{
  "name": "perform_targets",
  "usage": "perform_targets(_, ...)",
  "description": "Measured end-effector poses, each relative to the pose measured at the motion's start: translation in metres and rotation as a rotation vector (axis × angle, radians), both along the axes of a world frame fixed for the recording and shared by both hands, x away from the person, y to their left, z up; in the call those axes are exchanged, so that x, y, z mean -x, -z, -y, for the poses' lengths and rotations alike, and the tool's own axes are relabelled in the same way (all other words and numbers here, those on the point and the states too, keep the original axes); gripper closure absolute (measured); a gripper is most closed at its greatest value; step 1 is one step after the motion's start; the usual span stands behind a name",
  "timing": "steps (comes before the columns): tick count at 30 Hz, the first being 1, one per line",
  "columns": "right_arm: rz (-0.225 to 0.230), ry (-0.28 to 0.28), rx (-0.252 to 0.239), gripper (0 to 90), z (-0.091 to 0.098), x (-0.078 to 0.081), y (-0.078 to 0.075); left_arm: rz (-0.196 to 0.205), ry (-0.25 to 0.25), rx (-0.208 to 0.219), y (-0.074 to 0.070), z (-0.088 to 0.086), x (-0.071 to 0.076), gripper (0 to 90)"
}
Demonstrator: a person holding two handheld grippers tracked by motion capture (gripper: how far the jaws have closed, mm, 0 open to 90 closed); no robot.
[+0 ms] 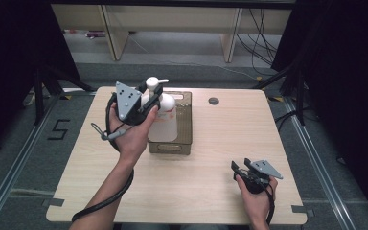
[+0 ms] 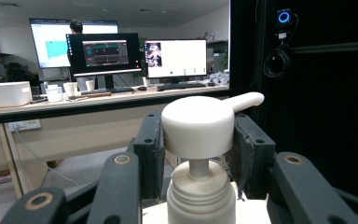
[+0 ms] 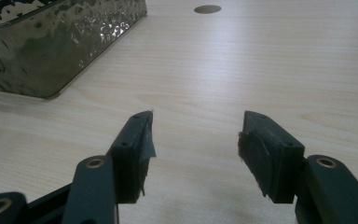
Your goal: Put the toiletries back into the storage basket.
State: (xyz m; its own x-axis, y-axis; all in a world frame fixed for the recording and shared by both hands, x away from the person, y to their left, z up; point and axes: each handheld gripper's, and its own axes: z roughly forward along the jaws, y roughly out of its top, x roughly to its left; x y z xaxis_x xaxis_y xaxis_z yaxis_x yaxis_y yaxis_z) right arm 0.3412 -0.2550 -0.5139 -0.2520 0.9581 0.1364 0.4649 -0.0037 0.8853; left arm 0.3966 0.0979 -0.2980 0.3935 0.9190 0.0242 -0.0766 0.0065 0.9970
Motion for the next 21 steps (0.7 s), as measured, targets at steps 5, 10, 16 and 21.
perform_targets(5,0.023,-0.012,0.033,44.4,0.002,-0.001,0.000,-0.028,-0.011,0.016,0.003,0.002,-0.003,59.0)
perform_targets(10,0.022,-0.013,0.033,44.2,0.002,-0.001,0.000,-0.014,-0.007,-0.004,0.005,0.002,-0.008,59.0)
perform_targets(16,0.018,-0.025,0.025,44.2,0.002,-0.001,0.000,-0.038,-0.006,0.006,0.009,0.004,-0.010,59.0)
perform_targets(21,0.022,-0.022,0.025,44.2,0.002,-0.001,0.001,-0.044,-0.011,0.002,0.012,0.004,-0.013,59.0)
